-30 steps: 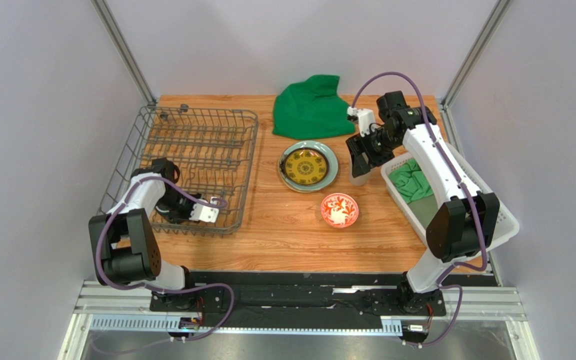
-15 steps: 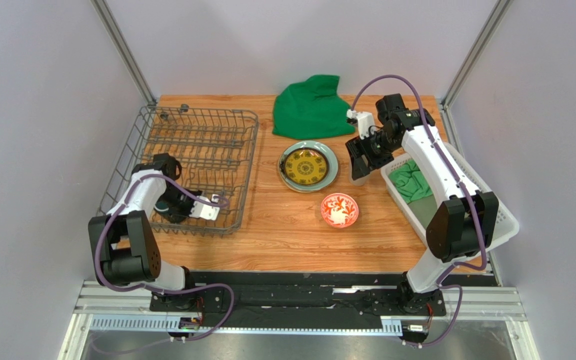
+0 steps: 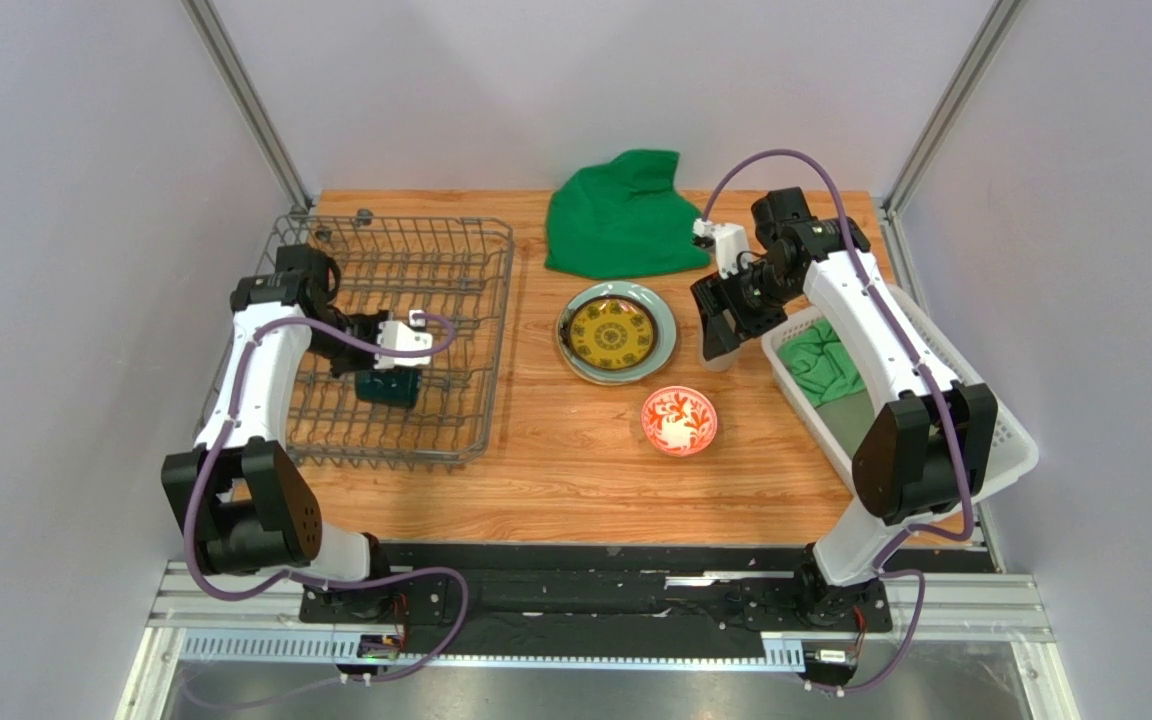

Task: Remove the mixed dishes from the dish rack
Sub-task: Pick up the cup from the dish rack.

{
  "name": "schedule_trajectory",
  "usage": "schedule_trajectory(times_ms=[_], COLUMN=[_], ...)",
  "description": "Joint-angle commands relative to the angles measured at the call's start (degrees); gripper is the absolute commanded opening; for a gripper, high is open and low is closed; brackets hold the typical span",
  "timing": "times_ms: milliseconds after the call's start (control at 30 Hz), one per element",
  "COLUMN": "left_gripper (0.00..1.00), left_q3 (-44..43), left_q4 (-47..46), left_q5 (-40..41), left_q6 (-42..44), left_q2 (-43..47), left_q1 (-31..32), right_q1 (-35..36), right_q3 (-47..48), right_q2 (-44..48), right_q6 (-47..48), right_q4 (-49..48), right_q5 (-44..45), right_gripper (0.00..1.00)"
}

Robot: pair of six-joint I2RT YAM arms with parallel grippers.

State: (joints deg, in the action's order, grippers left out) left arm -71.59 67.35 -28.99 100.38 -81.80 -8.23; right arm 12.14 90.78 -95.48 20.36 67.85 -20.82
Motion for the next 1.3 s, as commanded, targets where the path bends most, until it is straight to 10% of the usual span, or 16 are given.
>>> schedule_trajectory(times_ms=[0,633,1267], left_gripper=[0.00,0.00,0.00], left_q3=[-3.4,-3.8,-12.9], left_q4=[3.4,-1.3,6.3], left_q5=[-6.0,-11.8,-26.2], left_q6=[-2.9,-13.1,-28.0], left_q2=[2.5,6.8,8.9], left_q1=[0.3,0.4,0.4], right_q1=[0.1,0.2,7.4], right_q3=[0.9,7.2,14.6], right_q2=[1.7,1.7,-6.3], right_q6=[0.0,-1.9,-17.7], right_q4=[-1.2,-1.4,-19.3], right_q5=[-1.0,-9.9,-28.7], right_gripper=[0.67,0.67,0.98])
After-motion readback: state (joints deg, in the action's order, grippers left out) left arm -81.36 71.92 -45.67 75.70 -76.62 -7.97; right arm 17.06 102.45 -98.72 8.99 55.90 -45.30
